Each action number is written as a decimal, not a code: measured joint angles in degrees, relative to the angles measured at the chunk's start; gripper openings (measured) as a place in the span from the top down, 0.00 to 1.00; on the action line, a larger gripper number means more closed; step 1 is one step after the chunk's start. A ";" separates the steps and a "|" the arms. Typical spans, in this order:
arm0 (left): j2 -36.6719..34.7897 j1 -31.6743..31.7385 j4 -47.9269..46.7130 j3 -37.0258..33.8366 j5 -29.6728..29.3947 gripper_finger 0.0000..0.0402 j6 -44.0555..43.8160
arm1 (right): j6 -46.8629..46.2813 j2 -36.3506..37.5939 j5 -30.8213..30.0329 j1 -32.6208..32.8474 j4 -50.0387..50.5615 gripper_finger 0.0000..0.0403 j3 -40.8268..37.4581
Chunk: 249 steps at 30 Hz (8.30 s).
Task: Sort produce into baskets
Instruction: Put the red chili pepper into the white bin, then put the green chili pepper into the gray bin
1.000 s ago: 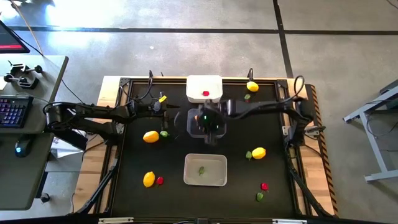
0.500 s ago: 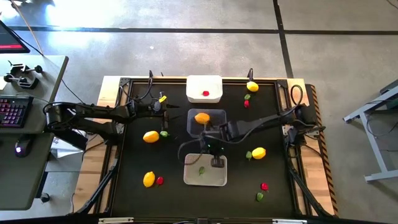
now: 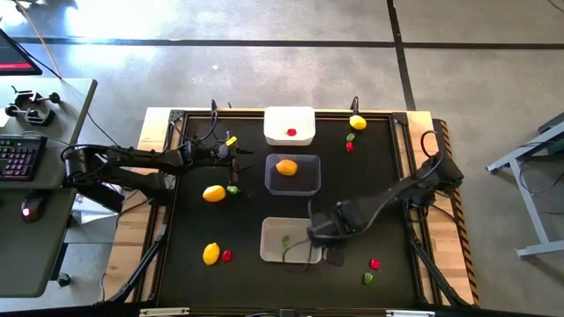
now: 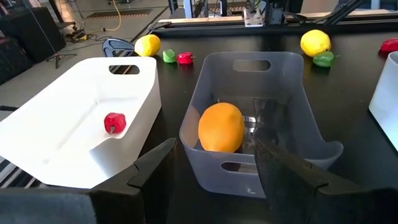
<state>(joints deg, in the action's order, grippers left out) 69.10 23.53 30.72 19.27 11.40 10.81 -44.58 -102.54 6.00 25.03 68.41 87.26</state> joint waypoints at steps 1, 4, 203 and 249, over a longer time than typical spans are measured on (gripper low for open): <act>0.00 0.00 -0.04 0.00 0.00 0.50 -0.01 | -3.38 0.02 0.67 0.86 0.71 1.00 0.00; 0.00 0.00 0.00 0.00 0.00 0.50 0.72 | -13.41 0.00 1.29 3.23 3.84 1.00 0.00; -5.86 -17.54 -69.84 28.36 -3.65 0.71 -6.73 | 56.19 20.74 -23.98 -33.36 -76.66 1.00 -34.67; 25.68 -16.31 -75.43 31.10 -11.76 0.60 6.49 | 56.04 20.74 -24.05 -33.21 -72.44 1.00 -34.69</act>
<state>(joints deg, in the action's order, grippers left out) 94.78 7.22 -44.71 50.37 -0.36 17.30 11.46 -81.80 -18.04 -8.19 -4.03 52.58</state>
